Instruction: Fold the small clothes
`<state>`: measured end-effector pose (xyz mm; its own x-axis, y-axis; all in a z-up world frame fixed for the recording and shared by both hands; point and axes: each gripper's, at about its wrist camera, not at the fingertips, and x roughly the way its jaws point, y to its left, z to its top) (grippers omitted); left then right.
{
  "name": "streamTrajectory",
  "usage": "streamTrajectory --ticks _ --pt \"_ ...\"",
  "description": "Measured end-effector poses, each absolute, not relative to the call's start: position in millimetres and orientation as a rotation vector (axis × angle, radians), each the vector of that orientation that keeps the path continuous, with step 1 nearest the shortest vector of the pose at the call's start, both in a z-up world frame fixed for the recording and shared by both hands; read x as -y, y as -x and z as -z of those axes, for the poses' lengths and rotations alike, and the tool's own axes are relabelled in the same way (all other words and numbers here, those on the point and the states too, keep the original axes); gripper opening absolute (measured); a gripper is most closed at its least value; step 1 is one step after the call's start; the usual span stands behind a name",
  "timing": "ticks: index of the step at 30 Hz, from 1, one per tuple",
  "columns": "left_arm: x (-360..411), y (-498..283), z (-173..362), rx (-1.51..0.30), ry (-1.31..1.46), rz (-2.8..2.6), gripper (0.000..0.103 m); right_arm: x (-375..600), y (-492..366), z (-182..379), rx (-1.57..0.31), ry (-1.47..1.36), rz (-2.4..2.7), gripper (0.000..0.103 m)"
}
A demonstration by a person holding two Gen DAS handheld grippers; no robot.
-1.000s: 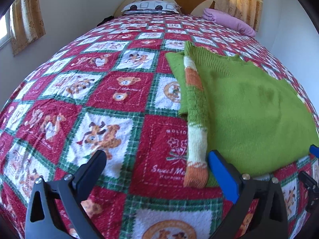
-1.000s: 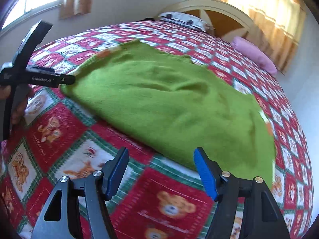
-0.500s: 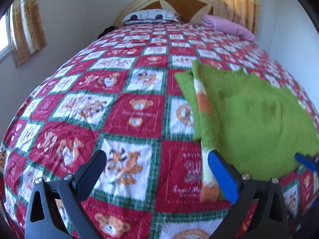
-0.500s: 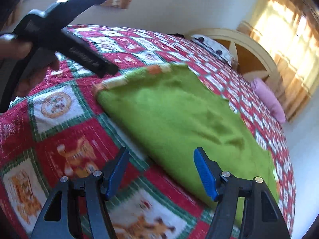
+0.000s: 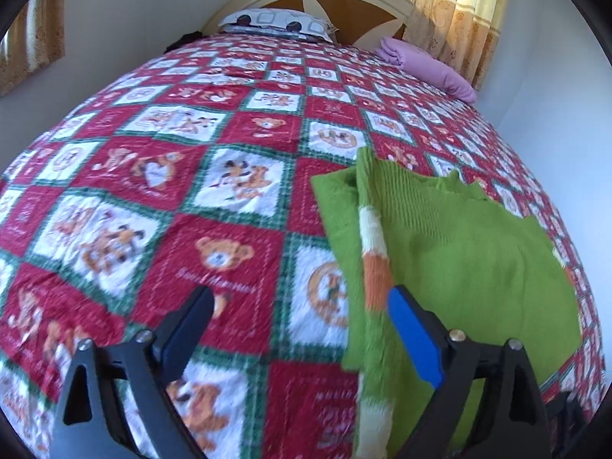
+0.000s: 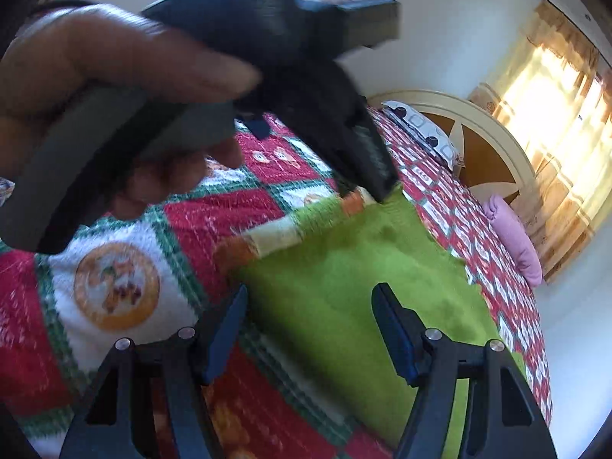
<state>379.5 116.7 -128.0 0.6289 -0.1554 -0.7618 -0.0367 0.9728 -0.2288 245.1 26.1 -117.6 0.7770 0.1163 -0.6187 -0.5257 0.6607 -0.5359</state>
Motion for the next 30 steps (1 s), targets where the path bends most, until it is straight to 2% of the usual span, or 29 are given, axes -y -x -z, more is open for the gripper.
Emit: streamTrajectory --ticks 3,10,12,14,16,18,19,21,26,30 --pt "-116.1 -391.0 130.8 -0.897 0.258 0.114 0.082 -29.9 -247.7 120.6 -0.567 0.786 -0.377 0.068" --pt "-106.5 -422.1 143.4 -0.940 0.305 0.185 0.082 -28.4 -247.5 122.5 -0.559 0.775 -0.378 0.068" --pt "-102.4 -429.6 147.2 -0.952 0.300 0.185 0.078 -30.8 -248.4 122.4 -0.551 0.781 -0.377 0.066" --pt "-100.6 -434.6 147.2 -0.945 0.294 0.177 0.075 -37.1 -246.1 123.2 -0.549 0.788 -0.387 0.058" --pt "-103.0 -437.2 147.2 -0.941 0.316 0.185 0.066 -39.3 -246.1 124.0 -0.547 0.795 -0.396 0.050" --pt "-104.8 -439.7 148.6 -0.943 0.333 0.204 0.051 -42.4 -243.6 126.2 -0.547 0.808 -0.412 0.038" --pt "-105.2 -440.3 149.4 -0.945 0.339 0.213 0.049 -43.6 -242.9 127.7 -0.548 0.814 -0.422 0.030" --pt "-103.0 -440.7 150.1 -0.942 0.336 0.234 0.038 -46.7 -240.9 130.4 -0.547 0.830 -0.432 0.024" --pt "-98.6 -441.5 148.5 -0.935 0.347 0.273 0.019 -47.4 -237.8 130.5 -0.555 0.823 -0.445 0.014" --pt "-103.6 -446.5 147.0 -0.966 0.395 0.287 0.017 -40.7 -243.9 125.7 -0.573 0.781 -0.462 0.006"
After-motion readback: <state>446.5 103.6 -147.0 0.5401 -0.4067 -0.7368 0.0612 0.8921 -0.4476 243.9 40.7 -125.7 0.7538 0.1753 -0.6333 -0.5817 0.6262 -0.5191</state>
